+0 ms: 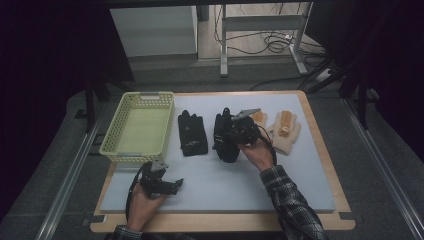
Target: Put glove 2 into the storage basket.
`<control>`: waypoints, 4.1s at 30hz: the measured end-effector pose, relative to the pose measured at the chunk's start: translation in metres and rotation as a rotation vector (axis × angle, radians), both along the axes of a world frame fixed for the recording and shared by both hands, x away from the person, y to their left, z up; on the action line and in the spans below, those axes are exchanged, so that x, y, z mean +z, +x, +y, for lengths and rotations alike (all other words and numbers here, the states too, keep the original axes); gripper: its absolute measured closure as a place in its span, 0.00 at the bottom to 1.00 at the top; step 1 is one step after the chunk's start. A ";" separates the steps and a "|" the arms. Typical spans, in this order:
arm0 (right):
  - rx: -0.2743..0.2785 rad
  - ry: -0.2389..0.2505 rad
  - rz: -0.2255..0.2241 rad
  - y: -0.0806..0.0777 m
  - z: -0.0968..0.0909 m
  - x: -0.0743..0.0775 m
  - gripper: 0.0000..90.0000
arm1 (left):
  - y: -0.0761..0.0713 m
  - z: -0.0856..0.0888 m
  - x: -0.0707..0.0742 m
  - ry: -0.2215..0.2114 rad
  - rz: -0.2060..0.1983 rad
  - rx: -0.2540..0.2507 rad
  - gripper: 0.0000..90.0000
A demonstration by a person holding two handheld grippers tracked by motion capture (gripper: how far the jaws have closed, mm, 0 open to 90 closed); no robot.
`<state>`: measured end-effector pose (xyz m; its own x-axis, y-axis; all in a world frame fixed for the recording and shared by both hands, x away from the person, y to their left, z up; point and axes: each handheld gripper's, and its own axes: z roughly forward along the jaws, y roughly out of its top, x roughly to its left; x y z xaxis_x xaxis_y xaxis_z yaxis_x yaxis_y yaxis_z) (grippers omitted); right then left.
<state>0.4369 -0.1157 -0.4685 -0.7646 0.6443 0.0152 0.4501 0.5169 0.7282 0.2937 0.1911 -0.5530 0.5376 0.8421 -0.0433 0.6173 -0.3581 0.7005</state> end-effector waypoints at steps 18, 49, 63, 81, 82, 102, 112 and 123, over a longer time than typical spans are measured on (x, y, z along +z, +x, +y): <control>0.033 0.011 0.028 -0.101 -0.016 -0.027 0.81 | 0.000 0.000 0.000 -0.004 -0.001 0.005 0.05; 0.101 0.005 -0.024 -0.037 0.017 -0.020 0.75 | 0.000 0.000 0.000 -0.002 0.000 0.002 0.05; 0.121 -0.030 -0.017 0.012 0.067 -0.028 0.71 | 0.000 0.000 0.000 -0.001 0.001 0.001 0.05; 0.100 -0.025 0.008 0.054 0.109 -0.051 0.50 | 0.000 0.000 0.000 -0.003 0.000 0.001 0.05; 0.098 -0.032 0.011 0.056 0.111 -0.052 0.49 | 0.000 0.000 0.000 -0.003 0.000 0.001 0.05; 0.072 -0.078 0.011 0.049 0.115 -0.048 0.94 | 0.000 0.000 0.000 -0.005 0.001 0.004 0.05; 0.086 0.021 0.024 0.033 0.098 -0.020 0.94 | 0.000 0.000 0.000 -0.004 0.001 0.004 0.05; 0.097 0.056 0.017 0.006 0.075 0.007 0.94 | 0.000 0.000 0.000 0.000 -0.001 0.001 0.05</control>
